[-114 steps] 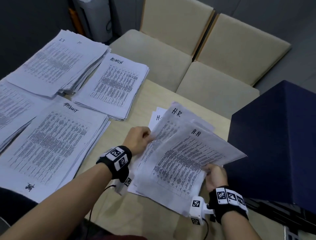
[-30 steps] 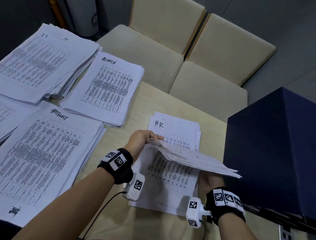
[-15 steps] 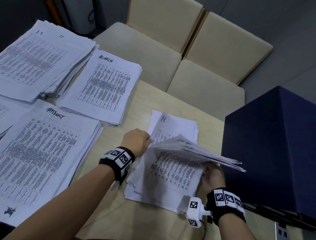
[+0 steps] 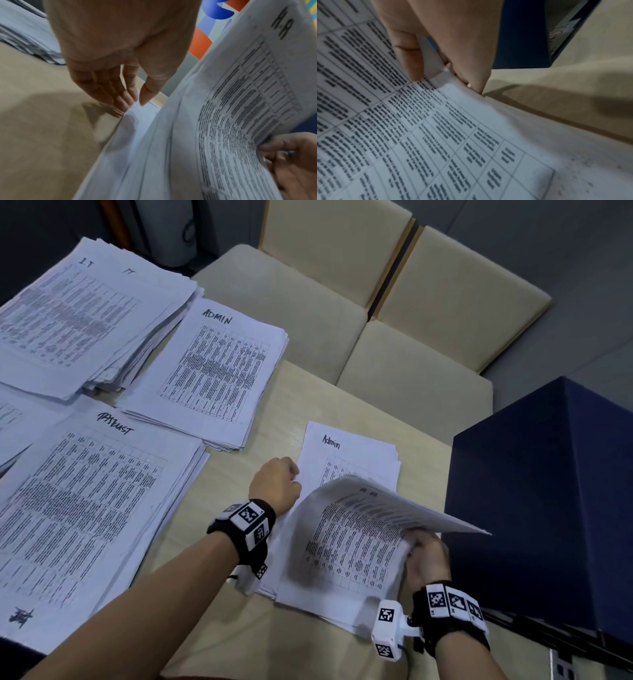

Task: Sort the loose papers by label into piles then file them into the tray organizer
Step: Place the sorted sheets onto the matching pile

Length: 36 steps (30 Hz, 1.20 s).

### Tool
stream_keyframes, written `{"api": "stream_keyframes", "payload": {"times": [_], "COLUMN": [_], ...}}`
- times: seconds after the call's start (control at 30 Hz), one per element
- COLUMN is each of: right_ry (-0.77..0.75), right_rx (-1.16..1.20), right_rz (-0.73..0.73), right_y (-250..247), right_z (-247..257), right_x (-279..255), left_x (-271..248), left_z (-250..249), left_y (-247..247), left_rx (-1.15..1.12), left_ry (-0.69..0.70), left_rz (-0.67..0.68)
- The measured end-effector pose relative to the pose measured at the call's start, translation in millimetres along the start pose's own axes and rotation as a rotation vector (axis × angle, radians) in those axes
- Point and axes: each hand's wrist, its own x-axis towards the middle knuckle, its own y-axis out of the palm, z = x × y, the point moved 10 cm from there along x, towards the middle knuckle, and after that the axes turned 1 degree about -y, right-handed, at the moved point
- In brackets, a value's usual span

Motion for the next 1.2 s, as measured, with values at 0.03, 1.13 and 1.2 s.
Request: {"api": "stream_keyframes", "payload": {"times": [0.03,1.13,1.2], "right_ry": [0.008,-0.538,-0.632], "right_rx": [0.009,-0.361,-0.362], "right_rz": [0.001,0.42,0.42], "right_y": [3,96,108], "right_z": [2,69,76], "right_x": [-4,-110,-118], "left_x": [-2,-88,-97], "left_z": [-5,-3,0], "left_y": [3,-34,-54], "left_rx": [-0.012,-0.334,-0.438], "left_ry": [0.04,0.123,0.121], "left_rz": [0.011,-0.259,-0.309]}}
